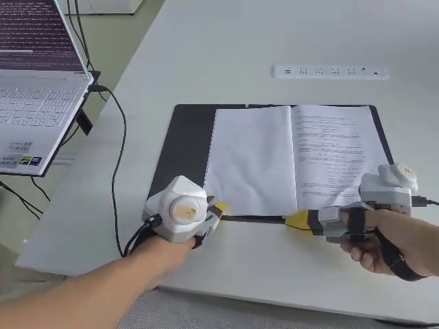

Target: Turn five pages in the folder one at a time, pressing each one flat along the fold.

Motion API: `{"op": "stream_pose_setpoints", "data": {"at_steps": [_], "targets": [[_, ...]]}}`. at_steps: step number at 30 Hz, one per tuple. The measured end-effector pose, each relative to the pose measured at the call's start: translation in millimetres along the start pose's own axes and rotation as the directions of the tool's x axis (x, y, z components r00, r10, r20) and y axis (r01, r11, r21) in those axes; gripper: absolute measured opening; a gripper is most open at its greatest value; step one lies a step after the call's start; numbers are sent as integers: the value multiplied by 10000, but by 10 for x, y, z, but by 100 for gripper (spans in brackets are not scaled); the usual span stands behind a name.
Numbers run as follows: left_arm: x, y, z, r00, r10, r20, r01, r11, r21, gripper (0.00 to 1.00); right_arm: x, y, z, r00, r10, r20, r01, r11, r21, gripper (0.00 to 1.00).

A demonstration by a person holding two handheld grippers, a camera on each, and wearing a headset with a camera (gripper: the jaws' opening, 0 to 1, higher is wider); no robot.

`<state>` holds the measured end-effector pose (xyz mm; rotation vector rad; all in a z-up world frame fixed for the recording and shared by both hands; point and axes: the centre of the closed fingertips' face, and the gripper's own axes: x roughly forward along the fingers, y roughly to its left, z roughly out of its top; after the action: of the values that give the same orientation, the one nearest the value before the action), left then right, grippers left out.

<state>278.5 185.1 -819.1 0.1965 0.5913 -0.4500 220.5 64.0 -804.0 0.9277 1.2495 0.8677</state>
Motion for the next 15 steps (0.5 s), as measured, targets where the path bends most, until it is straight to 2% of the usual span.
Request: {"op": "stream_pose_setpoints", "data": {"at_steps": [5,11,13,15], "targets": [[-8,-6,5,10000,45,-3,-45,10000,-31,13,-25,138,-115,9998,188,85,-188,9998,-26,0],[-27,-13,20,9997,213,-113,-216,9994,-260,13,-125,235,-84,9987,296,424,-282,9991,-315,0],[-41,-21,15,9994,201,-297,-208,9995,-224,14,-177,286,-86,9983,313,488,-276,9969,-735,0],[-75,-42,8,9983,142,-559,-150,9998,-135,16,-269,343,-65,9969,172,770,-77,9926,-1212,0]]}}
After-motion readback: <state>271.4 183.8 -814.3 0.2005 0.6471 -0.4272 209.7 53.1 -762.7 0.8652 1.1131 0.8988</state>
